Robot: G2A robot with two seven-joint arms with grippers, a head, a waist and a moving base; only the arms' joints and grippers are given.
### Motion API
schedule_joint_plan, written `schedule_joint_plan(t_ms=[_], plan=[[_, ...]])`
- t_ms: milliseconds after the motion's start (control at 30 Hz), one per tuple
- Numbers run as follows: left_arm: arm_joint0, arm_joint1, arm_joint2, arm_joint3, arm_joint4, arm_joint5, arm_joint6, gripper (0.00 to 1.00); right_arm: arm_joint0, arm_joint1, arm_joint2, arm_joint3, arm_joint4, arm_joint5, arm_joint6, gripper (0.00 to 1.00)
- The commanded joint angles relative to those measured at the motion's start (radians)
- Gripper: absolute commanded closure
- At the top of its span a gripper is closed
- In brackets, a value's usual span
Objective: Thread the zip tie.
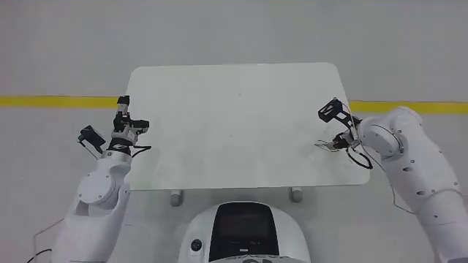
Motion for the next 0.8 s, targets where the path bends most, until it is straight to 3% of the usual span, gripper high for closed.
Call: schedule_joint_plan(t_ms=[0,200,533,767], plan=[[0.000,0.000,0.000,0.000,0.000,0.000,0.000,0.00,-0.001,0.000,0.002,-0.001,-0.001,0.000,-0.001,0.00],[0.000,0.000,0.000,0.000,0.000,0.000,0.000,0.00,-0.009,-0.001,-0.004,0.008,-0.014,0.002,-0.042,0.00],[0.000,0.000,0.000,0.000,0.000,0.000,0.000,0.00,0.040,-0.011,-0.067,0.165,0.018,0.000,-0.183,0.00],[0.000,0.000,0.000,0.000,0.000,0.000,0.000,0.00,0.045,-0.011,-0.073,0.169,0.017,0.000,-0.183,0.00]])
